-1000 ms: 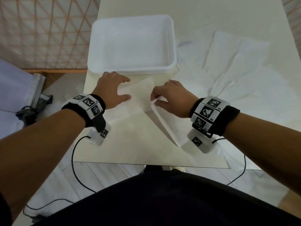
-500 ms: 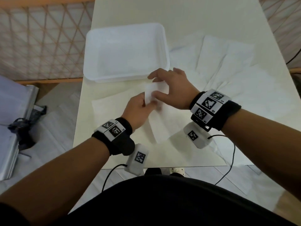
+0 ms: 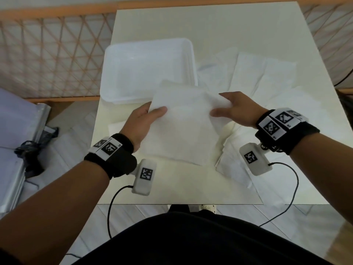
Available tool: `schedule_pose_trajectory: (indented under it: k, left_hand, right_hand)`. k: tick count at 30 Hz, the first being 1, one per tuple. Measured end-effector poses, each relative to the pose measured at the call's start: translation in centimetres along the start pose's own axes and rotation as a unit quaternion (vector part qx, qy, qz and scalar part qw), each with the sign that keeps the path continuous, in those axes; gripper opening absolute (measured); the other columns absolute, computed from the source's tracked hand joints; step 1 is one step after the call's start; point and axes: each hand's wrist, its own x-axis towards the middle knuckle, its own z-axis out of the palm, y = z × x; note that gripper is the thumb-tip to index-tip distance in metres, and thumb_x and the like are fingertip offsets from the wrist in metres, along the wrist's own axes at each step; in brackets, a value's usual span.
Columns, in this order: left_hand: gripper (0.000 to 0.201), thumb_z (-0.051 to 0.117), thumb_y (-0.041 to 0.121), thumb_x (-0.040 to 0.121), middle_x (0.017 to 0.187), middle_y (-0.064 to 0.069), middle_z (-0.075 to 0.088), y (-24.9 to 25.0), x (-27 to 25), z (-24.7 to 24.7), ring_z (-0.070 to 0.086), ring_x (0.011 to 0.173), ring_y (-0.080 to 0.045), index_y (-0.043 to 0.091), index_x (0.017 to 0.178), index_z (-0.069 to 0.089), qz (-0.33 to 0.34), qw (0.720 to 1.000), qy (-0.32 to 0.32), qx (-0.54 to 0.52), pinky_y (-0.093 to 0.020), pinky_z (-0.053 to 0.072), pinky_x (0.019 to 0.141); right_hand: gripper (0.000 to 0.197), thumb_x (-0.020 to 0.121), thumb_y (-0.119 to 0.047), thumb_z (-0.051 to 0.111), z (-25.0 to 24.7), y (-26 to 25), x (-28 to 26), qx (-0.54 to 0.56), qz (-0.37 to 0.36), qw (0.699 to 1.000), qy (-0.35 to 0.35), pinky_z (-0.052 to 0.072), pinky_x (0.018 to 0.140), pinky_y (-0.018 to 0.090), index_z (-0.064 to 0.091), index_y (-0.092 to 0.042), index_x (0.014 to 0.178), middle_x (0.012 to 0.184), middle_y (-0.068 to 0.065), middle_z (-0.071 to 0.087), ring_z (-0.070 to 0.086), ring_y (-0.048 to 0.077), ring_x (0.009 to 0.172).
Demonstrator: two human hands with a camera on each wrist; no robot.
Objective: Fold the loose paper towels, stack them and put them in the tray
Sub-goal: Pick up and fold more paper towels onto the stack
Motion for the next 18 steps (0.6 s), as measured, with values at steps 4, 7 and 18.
schedule_pose_trajectory:
  k: [4,7,18]
  left_hand:
    - [0.041,0.077,0.026,0.078,0.11,0.002,0.072,-2.1,-0.3,0.1,0.068,0.101,-0.016,0.02,0.117,0.065,-0.058,0.995,-0.06,0.056,-0.04,0.053,0.092]
    - [0.032,0.075,0.017,0.081,0.106,0.003,0.072,-3.5,0.0,0.5,0.069,0.096,-0.013,0.017,0.112,0.068,-0.026,0.99,-0.013,0.139,-0.038,0.054,0.091]
    - [0.009,0.07,0.018,0.084,0.091,-0.006,0.072,0.8,2.9,1.2,0.065,0.09,-0.023,0.012,0.09,0.073,0.08,0.882,-0.13,0.445,-0.041,0.049,0.085]
  right_hand:
    - [0.021,0.081,-0.014,0.071,0.0,1.4,-0.4,0.067,0.033,0.997,0.032,0.052,0.087,0.041,0.067,-0.008,0.1,0.097,0.011,0.071,0.068,0.026,0.087]
    - [0.029,0.079,-0.017,0.074,-0.1,2.9,-0.8,0.011,0.029,0.999,-0.017,0.052,0.082,0.03,0.062,-0.017,0.105,0.1,0.002,0.069,0.066,0.02,0.092]
    - [0.065,0.073,-0.03,0.08,-1.0,3.5,-0.1,0.024,0.025,0.999,0.003,0.047,0.076,0.022,0.047,-0.025,0.129,0.096,-0.009,0.067,0.065,0.007,0.088]
